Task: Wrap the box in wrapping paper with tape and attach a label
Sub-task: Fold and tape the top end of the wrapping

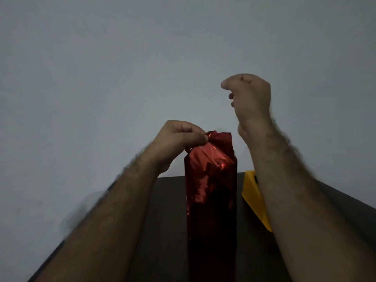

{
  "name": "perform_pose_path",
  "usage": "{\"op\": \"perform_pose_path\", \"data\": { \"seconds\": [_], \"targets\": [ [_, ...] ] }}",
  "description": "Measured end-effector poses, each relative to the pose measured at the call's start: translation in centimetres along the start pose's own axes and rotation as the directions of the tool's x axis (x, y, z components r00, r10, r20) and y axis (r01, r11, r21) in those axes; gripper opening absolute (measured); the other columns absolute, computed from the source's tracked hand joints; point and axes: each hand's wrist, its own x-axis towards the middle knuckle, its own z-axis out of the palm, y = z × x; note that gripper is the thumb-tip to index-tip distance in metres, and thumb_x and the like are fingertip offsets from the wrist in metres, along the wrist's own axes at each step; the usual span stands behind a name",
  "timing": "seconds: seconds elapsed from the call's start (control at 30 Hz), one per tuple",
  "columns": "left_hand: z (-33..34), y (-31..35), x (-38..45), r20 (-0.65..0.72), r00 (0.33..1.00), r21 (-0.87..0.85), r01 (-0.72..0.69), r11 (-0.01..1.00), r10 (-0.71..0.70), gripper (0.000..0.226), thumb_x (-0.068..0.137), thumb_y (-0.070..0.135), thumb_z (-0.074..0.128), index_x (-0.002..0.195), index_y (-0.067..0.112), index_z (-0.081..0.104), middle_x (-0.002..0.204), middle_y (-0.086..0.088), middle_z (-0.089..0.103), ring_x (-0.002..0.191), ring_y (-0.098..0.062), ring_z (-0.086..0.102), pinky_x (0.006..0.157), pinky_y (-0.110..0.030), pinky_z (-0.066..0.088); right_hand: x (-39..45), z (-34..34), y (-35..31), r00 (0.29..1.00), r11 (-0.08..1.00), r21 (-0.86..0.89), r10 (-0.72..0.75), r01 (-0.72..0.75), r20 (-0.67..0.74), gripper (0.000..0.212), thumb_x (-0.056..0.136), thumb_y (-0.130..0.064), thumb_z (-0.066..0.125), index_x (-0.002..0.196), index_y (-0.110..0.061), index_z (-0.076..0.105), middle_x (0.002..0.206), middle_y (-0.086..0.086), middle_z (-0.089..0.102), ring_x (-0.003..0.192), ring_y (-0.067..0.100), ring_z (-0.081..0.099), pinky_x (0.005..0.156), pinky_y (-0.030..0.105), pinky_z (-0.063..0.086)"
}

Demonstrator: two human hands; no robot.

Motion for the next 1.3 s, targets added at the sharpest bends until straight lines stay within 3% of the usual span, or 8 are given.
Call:
{"op": "perform_pose_path", "data": {
  "seconds": [0.2,0.4,0.57,0.73,0.83,0.97,1.17,1.3],
  "targets": [
    [0.2,-0.3,0.8,-0.054,0.998,-0.001,0.033,0.999,-0.033,0.006,0.084,0.0,0.075,0.085,-0.005,0.079,0.091,-0.032,0.073,0.078,-0.033,0.065,0.077,-0.043,0.05,-0.3,-2.1,0.1,0.934,0.954,-0.295,0.148,-0.049,0.324,0.008,0.08,-0.02,0.076,0.083,-0.015,0.081,0.092,0.001,0.079,0.078,0.015,0.065,0.071,0.034,0.05],
    [-0.2,-0.3,0.4,-0.127,0.986,-0.054,0.105,0.993,-0.111,0.013,0.083,0.0,0.076,0.089,-0.011,0.075,0.084,-0.031,0.069,0.076,-0.033,0.061,0.071,-0.038,0.047,-0.8,-3.4,-0.2,0.753,0.798,-0.603,0.412,-0.026,0.513,0.044,0.072,-0.057,0.085,0.097,-0.021,0.083,0.102,-0.005,0.077,0.098,0.018,0.066,0.079,0.037,0.05],
    [-0.4,-0.4,0.0,-0.07,0.991,-0.067,0.106,0.992,-0.111,0.004,0.082,0.003,0.078,0.083,-0.001,0.08,0.083,-0.022,0.069,0.077,-0.031,0.059,0.075,-0.04,0.046,-0.7,-3.8,0.7,0.701,0.747,-0.665,0.47,0.008,0.536,0.011,0.078,-0.022,0.091,0.085,-0.017,0.084,0.088,0.002,0.08,0.095,0.018,0.068,0.083,0.037,0.052],
    [0.3,-0.2,-0.3,-0.023,0.995,-0.071,0.096,0.993,-0.098,0.008,0.084,0.001,0.08,0.091,-0.003,0.079,0.089,-0.021,0.075,0.08,-0.029,0.067,0.077,-0.037,0.053,-0.4,-4.8,0.8,0.623,0.781,-0.623,0.509,-0.044,0.594,0.004,0.087,-0.013,0.082,0.087,-0.016,0.083,0.091,0.004,0.078,0.09,0.013,0.067,0.087,0.038,0.05],
    [0.6,-0.1,-0.4,-0.059,0.993,-0.08,0.099,0.992,-0.104,0.005,0.083,-0.001,0.08,0.089,-0.002,0.079,0.089,-0.021,0.075,0.082,-0.03,0.069,0.08,-0.039,0.055,-0.7,-5.0,0.4,0.66,0.77,-0.637,0.492,-0.026,0.568,0.01,0.083,-0.019,0.086,0.093,-0.019,0.083,0.097,0.002,0.081,0.094,0.013,0.07,0.086,0.037,0.051],
    [0.8,0.1,-0.6,-0.101,0.987,-0.057,0.116,0.992,-0.121,0.009,0.083,-0.002,0.08,0.079,0.006,0.08,0.082,-0.016,0.076,0.074,-0.025,0.07,0.071,-0.032,0.056,-0.8,-5.3,-0.8,0.838,0.757,-0.653,0.329,0.042,0.436,0.024,0.068,-0.022,0.098,0.086,-0.02,0.081,0.091,0.001,0.078,0.097,0.018,0.071,0.074,0.034,0.056],
    [1.4,0.1,-0.6,-0.15,0.982,-0.058,0.109,0.992,-0.116,0.008,0.083,-0.003,0.079,0.089,-0.009,0.077,0.082,-0.022,0.074,0.068,-0.024,0.067,0.067,-0.031,0.054,-2.7,-5.2,-3.0,0.794,0.648,-0.751,0.387,0.127,0.468,0.02,0.062,-0.026,0.1,0.072,-0.019,0.083,0.079,-0.003,0.078,0.09,0.016,0.072,0.08,0.04,0.062],
    [1.5,0.2,-0.7,-0.131,0.986,-0.066,0.096,0.993,-0.104,0.009,0.084,-0.002,0.079,0.091,-0.008,0.078,0.089,-0.029,0.075,0.072,-0.027,0.067,0.067,-0.032,0.054,-3.1,-4.3,-3.0,0.828,0.673,-0.732,0.345,0.11,0.441,0.019,0.067,-0.03,0.098,0.074,-0.021,0.083,0.048,-0.008,0.062,0.042,0.008,0.054,0.042,0.022,0.043]
  ]
}}
